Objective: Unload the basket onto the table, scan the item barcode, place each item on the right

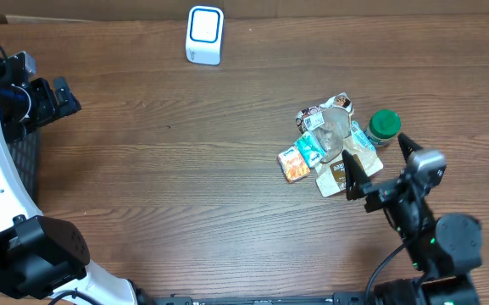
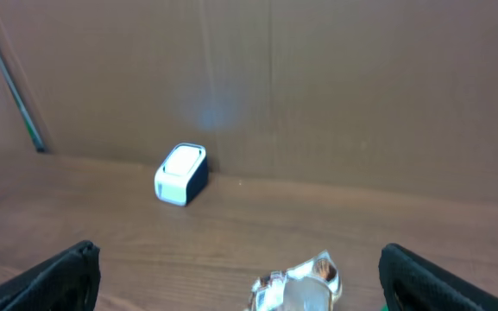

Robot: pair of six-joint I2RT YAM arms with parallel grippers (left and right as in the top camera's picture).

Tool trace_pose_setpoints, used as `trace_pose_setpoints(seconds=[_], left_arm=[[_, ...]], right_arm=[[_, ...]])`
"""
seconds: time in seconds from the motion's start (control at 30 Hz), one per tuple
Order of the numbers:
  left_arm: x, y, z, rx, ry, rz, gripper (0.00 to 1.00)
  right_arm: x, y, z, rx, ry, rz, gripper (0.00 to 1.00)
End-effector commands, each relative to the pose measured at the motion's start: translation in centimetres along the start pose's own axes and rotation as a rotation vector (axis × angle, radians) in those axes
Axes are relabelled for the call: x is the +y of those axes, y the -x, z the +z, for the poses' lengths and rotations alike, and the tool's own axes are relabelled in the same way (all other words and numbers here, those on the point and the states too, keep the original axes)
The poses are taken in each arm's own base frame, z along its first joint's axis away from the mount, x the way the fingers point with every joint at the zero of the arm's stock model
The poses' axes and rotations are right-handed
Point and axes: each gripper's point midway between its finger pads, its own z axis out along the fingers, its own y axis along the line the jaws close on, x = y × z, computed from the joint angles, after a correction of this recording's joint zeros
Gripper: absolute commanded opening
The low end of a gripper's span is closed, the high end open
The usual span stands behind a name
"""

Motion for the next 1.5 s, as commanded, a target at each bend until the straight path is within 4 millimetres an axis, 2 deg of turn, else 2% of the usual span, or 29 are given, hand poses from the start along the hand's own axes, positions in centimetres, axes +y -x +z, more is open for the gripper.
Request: trace_pose_setpoints(seconds=[0.0,0.23,0.6,0.8,1.47], left_arm=[[-0.5,0.1,-0.1,-0.005,-0.013,0.027,1.0],[-0.5,0.1,-0.1,-0.005,-0.013,0.027,1.0],[-0.5,0.1,-0.1,-0.005,-0.013,0.027,1.0],[-0.5,0.1,-0.1,-0.005,-0.013,0.027,1.0],[-0.5,0.1,-0.1,-0.005,-0.013,0.027,1.0]], right_arm=[[-0.4,-3.6,-0.4,-0.053,-0.007,-0.003,1.0],[-0.6,-7.4,-0.5,-0.089,-0.001,-0.009,1.0],[-0.8,-10.7,-0.9,-0.128,0.001,-0.014,1.0],[-0.9,-12.6,-0.8,-0.05,-0.003,-0.004,1.0],[-0.9,-12.5,-0.8,-0.053,-0.003,-0.004,1.0]])
